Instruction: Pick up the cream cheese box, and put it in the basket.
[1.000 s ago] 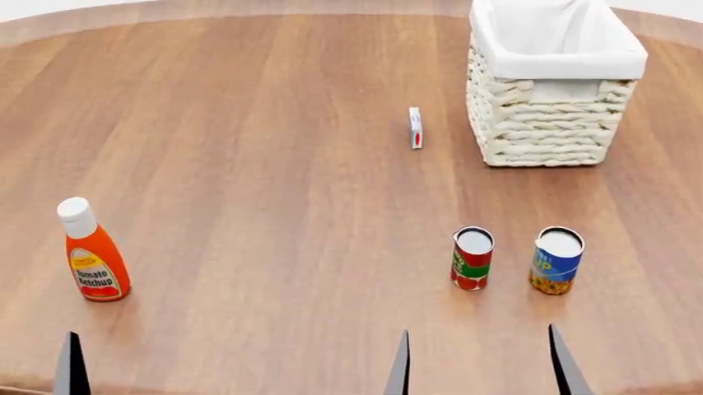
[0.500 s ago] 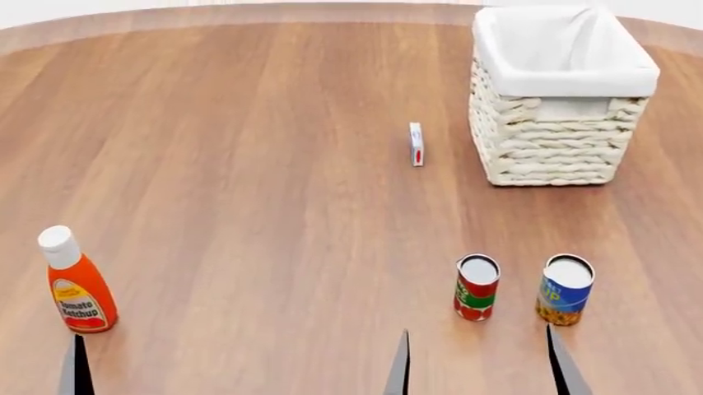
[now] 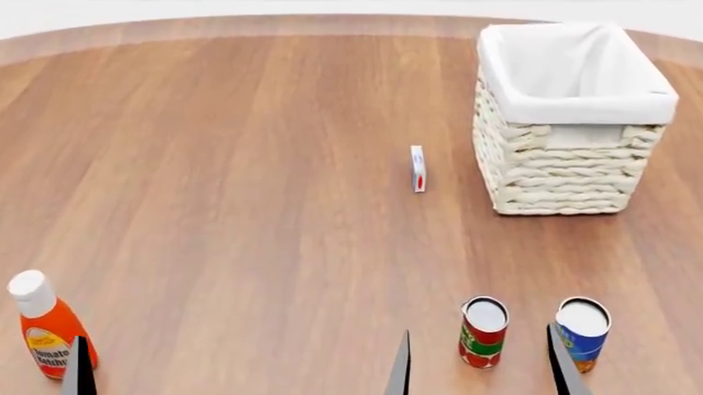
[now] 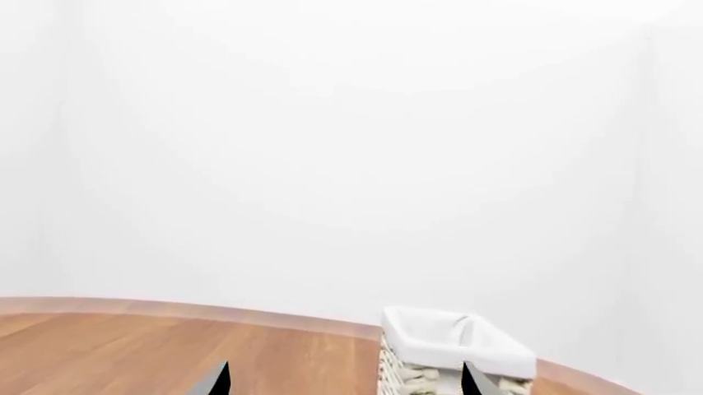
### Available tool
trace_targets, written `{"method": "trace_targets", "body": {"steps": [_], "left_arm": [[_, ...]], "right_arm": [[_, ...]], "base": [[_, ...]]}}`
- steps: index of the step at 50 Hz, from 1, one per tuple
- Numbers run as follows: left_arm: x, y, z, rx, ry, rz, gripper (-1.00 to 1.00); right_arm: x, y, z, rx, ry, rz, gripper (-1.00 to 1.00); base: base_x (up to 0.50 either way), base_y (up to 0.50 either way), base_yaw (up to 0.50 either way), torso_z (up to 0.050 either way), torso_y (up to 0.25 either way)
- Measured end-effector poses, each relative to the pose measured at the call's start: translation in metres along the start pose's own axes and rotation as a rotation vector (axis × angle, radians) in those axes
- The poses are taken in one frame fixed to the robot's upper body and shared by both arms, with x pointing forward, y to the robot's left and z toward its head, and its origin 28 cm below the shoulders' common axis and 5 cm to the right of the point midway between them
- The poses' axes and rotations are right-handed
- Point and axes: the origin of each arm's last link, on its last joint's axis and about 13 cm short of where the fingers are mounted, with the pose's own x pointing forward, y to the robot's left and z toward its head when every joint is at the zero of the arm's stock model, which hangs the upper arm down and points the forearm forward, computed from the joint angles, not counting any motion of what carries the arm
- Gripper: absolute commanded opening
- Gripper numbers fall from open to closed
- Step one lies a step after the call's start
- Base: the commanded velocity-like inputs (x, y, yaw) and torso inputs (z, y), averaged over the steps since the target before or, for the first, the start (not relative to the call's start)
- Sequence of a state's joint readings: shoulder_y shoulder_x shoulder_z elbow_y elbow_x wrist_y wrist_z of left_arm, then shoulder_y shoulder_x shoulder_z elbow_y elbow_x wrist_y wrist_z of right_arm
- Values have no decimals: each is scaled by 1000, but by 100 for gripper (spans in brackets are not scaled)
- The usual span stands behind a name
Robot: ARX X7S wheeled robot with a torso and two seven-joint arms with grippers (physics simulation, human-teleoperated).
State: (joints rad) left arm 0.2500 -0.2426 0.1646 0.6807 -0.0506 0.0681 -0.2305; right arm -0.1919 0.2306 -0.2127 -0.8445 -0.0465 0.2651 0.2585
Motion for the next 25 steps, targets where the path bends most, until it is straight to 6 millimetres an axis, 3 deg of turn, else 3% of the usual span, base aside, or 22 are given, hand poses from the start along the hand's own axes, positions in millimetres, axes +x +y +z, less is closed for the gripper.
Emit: {"method": "trace_targets", "body": {"steps": [25], "left_arm": [[0,1,1,0,-4,6,100]], "right_arm": [[0,0,-2,-7,5,-3,100]], "base": [[225,0,0,0,0]]}}
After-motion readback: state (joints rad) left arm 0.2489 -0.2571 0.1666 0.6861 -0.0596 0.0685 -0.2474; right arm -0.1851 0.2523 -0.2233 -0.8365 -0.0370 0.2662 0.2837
